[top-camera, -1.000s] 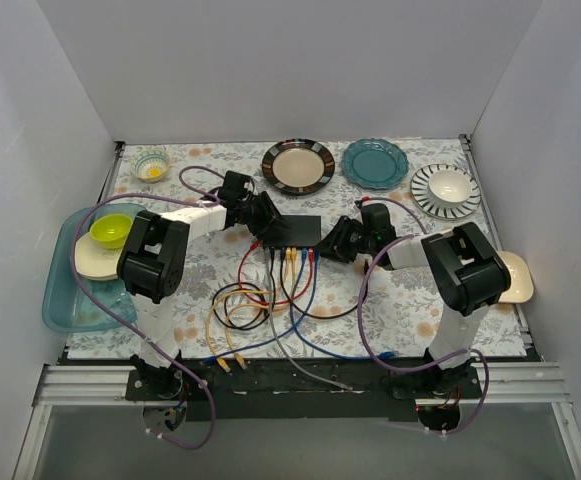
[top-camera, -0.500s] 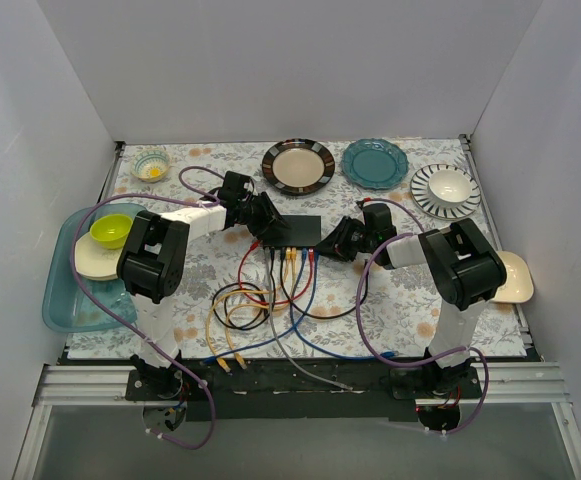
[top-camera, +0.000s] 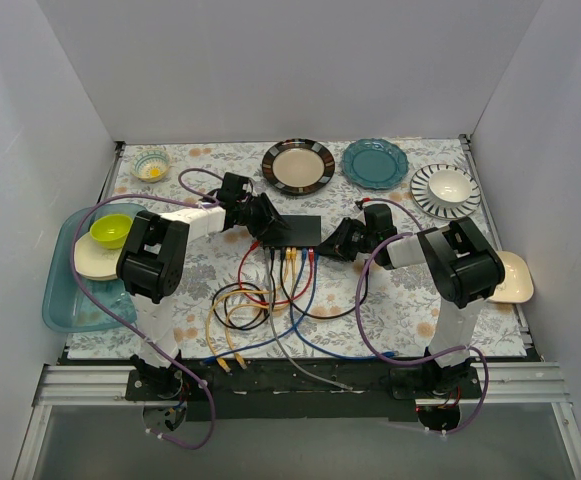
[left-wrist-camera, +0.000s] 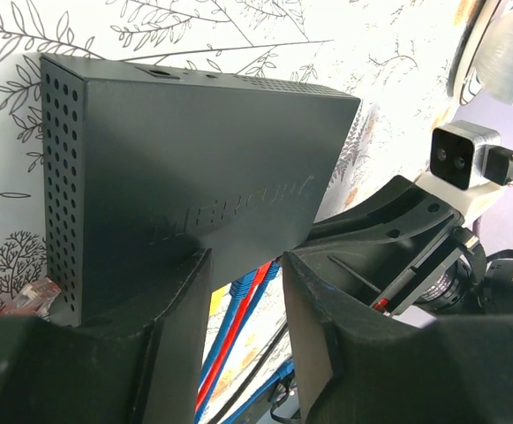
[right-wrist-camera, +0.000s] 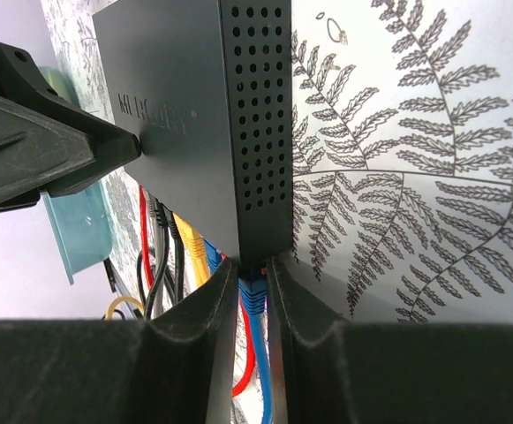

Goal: Pull the plug from the switch port

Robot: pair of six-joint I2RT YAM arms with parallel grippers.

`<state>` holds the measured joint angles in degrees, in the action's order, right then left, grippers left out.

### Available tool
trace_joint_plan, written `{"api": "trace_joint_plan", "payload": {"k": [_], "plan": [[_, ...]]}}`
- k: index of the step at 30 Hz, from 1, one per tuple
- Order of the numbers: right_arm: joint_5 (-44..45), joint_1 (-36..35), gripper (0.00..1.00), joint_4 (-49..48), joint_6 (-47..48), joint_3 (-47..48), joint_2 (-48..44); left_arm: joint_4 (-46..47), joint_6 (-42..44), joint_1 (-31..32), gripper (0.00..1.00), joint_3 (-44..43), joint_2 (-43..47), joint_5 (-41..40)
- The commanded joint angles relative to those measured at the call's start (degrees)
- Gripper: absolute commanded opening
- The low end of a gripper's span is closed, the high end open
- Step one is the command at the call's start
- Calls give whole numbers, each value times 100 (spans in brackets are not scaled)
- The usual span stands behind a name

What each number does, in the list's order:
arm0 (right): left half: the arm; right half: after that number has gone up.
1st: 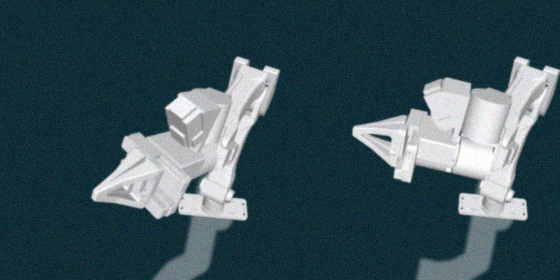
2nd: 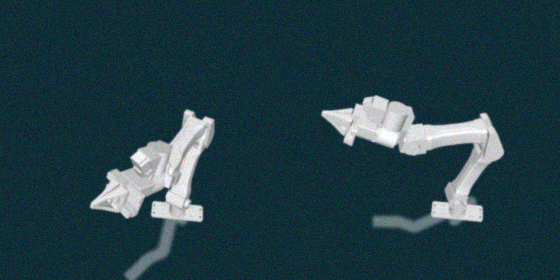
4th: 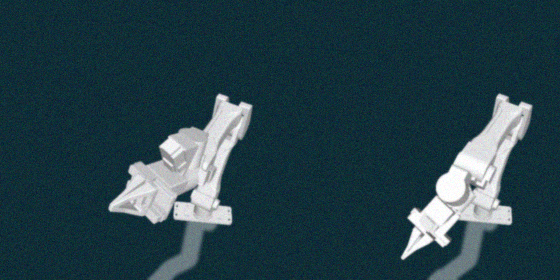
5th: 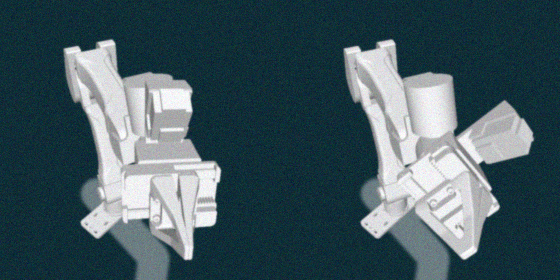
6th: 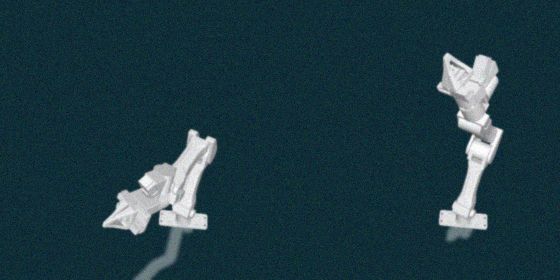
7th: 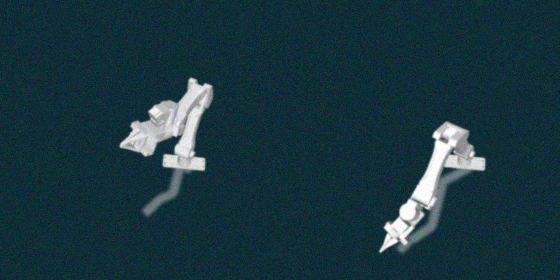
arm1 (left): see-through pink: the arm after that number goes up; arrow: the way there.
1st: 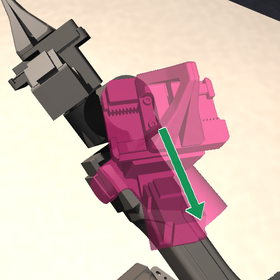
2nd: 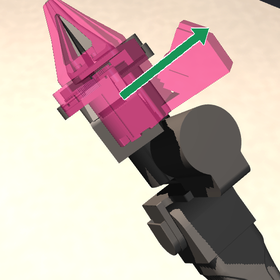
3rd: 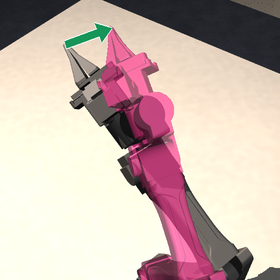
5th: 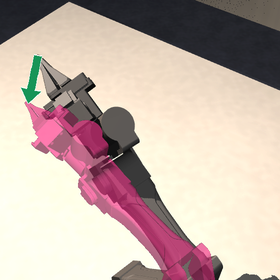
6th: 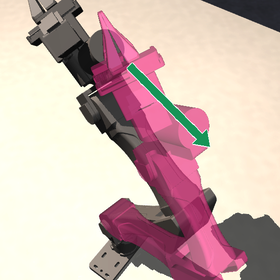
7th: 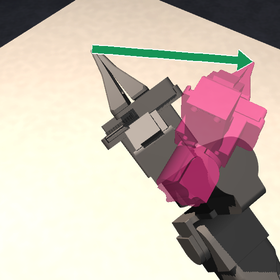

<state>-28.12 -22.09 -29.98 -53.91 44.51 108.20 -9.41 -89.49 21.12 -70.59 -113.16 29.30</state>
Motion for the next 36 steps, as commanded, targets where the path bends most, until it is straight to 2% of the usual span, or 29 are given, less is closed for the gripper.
{"api": "trace_joint_plan", "payload": {"k": [1, 14, 25, 31, 35, 36], "plan": [[264, 38, 1, 159, 222, -83, 289, -123, -59, -3, 37, 150, -135, 41], [-396, 29, 1, 694, 750, -373, 210, 563, -666, -38, 34, 405, -373, 392], [-361, 117, 1, 1432, 1242, -549, -404, 721, -824, -91, 34, 484, -373, 410], [841, 608, 1, 2039, 1225, -891, -1536, 748, -833, -144, 34, 537, -268, 375], [1658, 995, 1, 2733, 1365, -752, -1899, 739, -833, -223, 34, 625, -189, 357], [1721, 1039, 8, 2908, 1496, -681, -1917, 739, -824, -258, 34, 625, -180, 366]]}}
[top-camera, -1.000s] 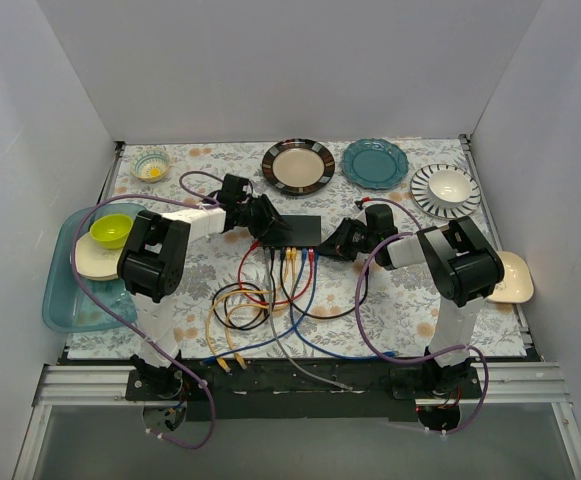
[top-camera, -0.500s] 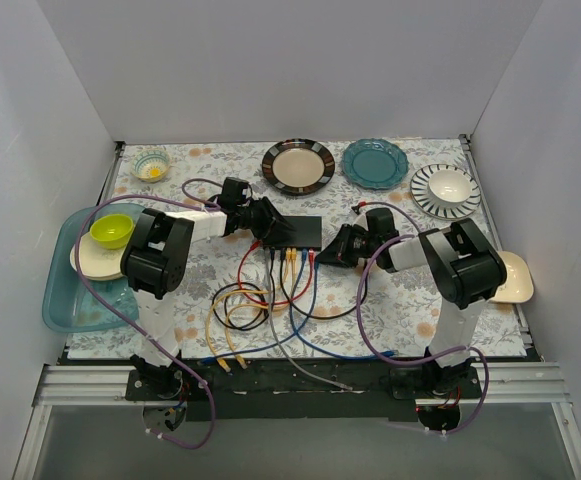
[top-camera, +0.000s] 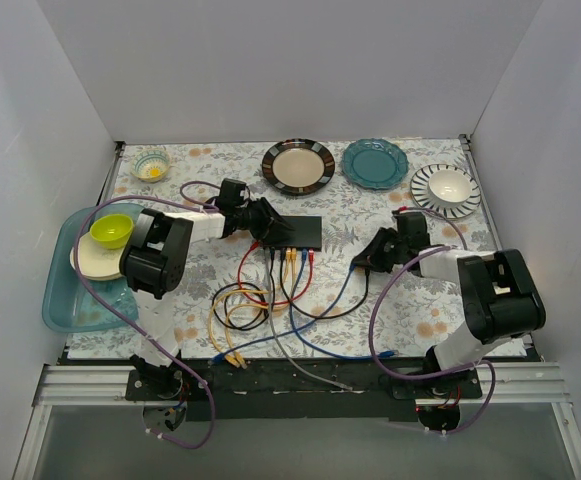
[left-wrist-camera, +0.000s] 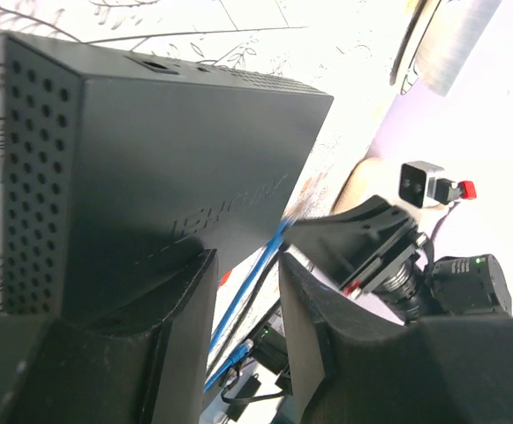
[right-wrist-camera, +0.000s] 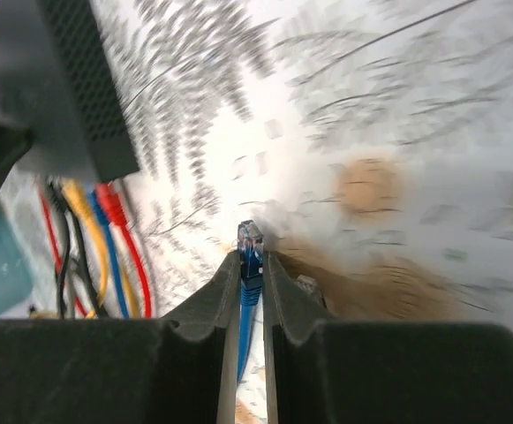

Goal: Pull the plug from the switch port

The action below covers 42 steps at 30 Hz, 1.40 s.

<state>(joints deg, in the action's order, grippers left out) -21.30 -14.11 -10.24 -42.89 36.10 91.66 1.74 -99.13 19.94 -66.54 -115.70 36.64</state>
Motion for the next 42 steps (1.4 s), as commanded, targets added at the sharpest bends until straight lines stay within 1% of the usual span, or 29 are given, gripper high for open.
{"api": "trace_joint_plan", "payload": {"k": [1, 2, 4, 5, 7, 8, 9, 13, 16, 17, 19, 20, 23, 30, 34, 39, 42], "plan": [[1040, 242, 18, 962, 465, 222, -245, -376, 140, -157, 35, 221, 83, -377], [988, 242, 35, 989, 492, 335, -227, -385, 148, -175, 35, 229, 100, -377], [900, 181, 46, 823, 423, 372, -332, -385, 157, -219, 35, 230, 109, -377], [839, 67, 56, 665, 387, 372, -402, -385, 157, -228, 35, 238, 118, -377], [829, -91, 62, 480, 352, 512, -508, -385, 175, -245, 35, 212, 127, -368], [812, -292, 66, 462, 378, 617, -500, -393, 184, -254, 35, 203, 135, -360], [777, -390, 66, 461, 396, 861, -456, -393, 192, -246, 35, 177, 135, -360], [303, -786, 65, 339, 387, 1312, 132, -411, 201, -245, 36, 142, 118, -351], [-65, -1032, 58, -152, 247, 1338, 457, -411, 193, -254, 36, 142, 127, -325], [-111, -1146, 54, -249, 186, 1382, 563, -411, 184, -246, 36, 150, 118, -316], [-199, -1234, 50, -268, 150, 1496, 888, -411, 184, -254, 36, 150, 109, -298], [-225, -1296, 45, -320, 71, 1505, 976, -402, 175, -246, 36, 168, 126, -298], [-305, -1322, 41, -558, -70, 1505, 1275, -402, 192, -254, 36, 185, 135, -289], [-270, -1314, 38, -865, -438, 1567, 1601, -411, 219, -245, 36, 247, 179, -272], [-182, -1287, 37, -1365, -1009, 1357, 1636, -420, 228, -254, 36, 282, 206, -272], [-173, -1217, 39, -1691, -1370, 1198, 1715, -411, 245, -254, 36, 291, 223, -245], [-217, -1165, 42, -1964, -1590, 1058, 1733, -411, 254, -254, 36, 300, 223, -245]]}}
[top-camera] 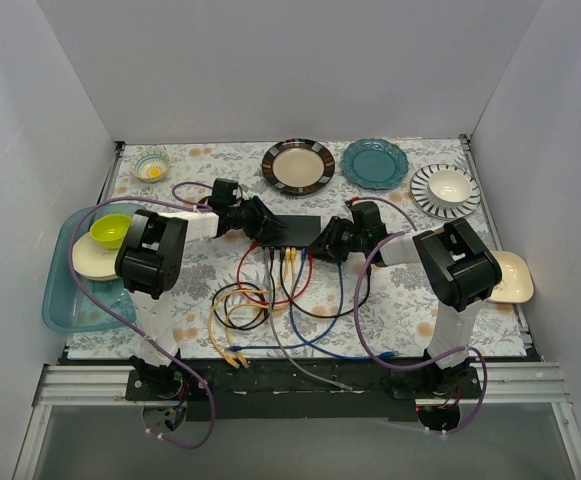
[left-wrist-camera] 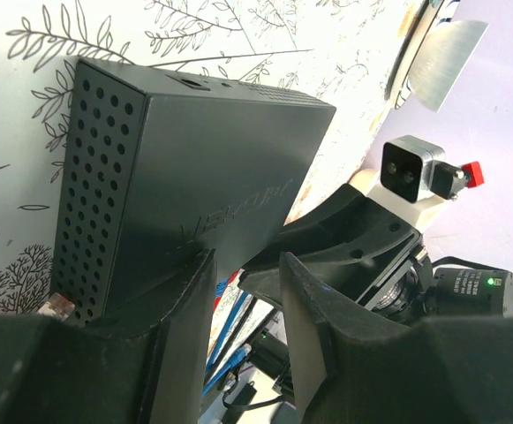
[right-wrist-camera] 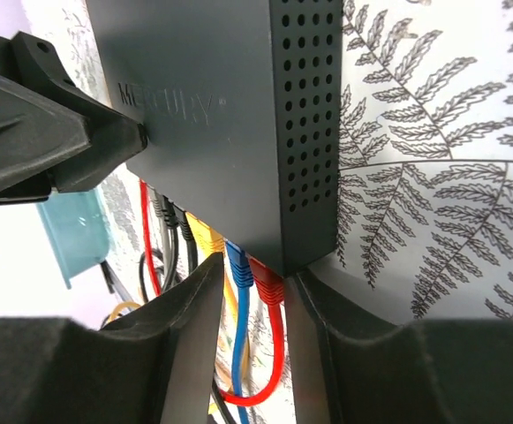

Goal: Pull the plug from the switch port

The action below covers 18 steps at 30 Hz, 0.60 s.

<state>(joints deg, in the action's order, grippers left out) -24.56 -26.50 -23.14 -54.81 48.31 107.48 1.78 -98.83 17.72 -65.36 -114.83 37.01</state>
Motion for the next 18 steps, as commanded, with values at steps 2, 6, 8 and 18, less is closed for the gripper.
{"api": "trace_joint_plan", "payload": {"k": [2, 6, 8, 18], "plan": [[91, 119, 43, -745, -504, -252, 150, -415, 223, -31, 36, 199, 145, -274], [65, 207, 43, -1087, -741, -402, 185, -398, 215, -40, 36, 208, 127, -256], [30, 233, 42, -1114, -803, -419, 220, -398, 215, -40, 36, 208, 118, -256], [30, 303, 34, -1404, -1164, -542, 405, -398, 215, -31, 36, 226, 145, -247]]}}
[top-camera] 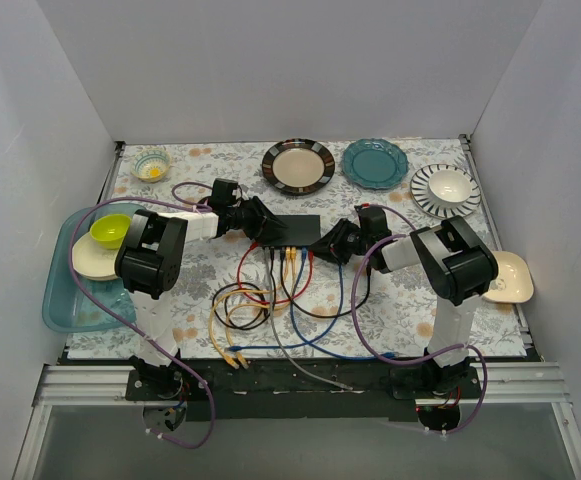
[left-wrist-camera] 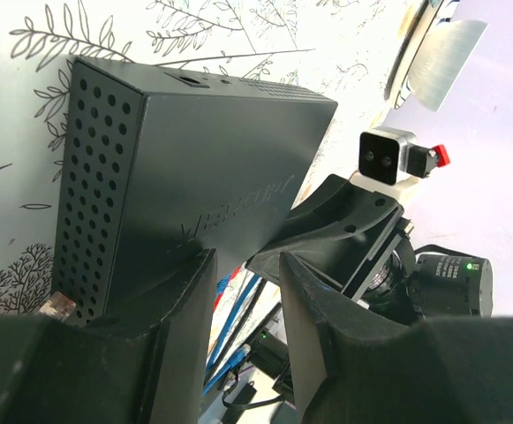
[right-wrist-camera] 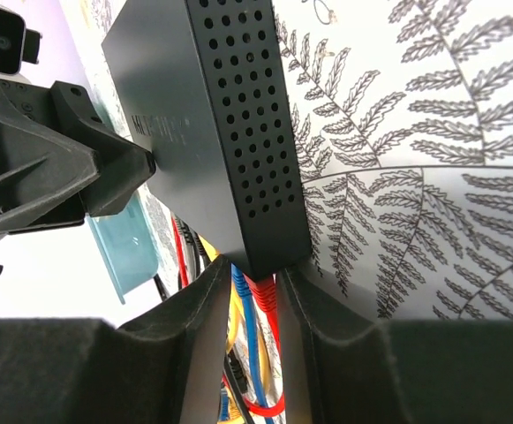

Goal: Pull the plug from the switch port

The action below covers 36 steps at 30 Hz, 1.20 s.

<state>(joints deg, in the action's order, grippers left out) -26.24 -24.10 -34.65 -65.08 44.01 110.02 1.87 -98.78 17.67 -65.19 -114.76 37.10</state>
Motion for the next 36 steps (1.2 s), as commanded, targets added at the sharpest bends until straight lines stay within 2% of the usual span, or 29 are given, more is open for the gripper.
{"api": "trace_joint_plan", "payload": {"k": [1, 6, 9, 10, 13, 16, 22, 29, 33, 36], "plan": [[198, 63, 34, -331, -198, -138, 160, -407, 210, -27, 36, 226, 129, -256], [180, 98, 33, -604, -488, -200, 257, -398, 219, -36, 36, 252, 164, -265], [172, 89, 25, -595, -497, -182, 283, -398, 219, -36, 36, 261, 173, -265], [146, 89, 18, -604, -480, -182, 292, -398, 210, -27, 36, 261, 173, -248], [102, 89, 7, -630, -374, -235, 292, -363, 193, -27, 36, 279, 173, -230], [32, 81, 1, -657, -216, -375, 248, -310, 149, -36, 36, 279, 164, -203], [-293, 54, 1, -306, 503, -542, 99, -213, 17, -44, 36, 226, 50, -98], [-540, 54, 1, -103, 882, -920, -67, -213, -45, -97, 36, 173, -3, -72], [-461, 107, 1, 230, 1102, -1008, -322, -222, -36, -150, 36, 208, 15, -63], [116, 396, 1, 746, 1408, -1184, -998, -213, -18, -194, 36, 252, 85, -63]]}}
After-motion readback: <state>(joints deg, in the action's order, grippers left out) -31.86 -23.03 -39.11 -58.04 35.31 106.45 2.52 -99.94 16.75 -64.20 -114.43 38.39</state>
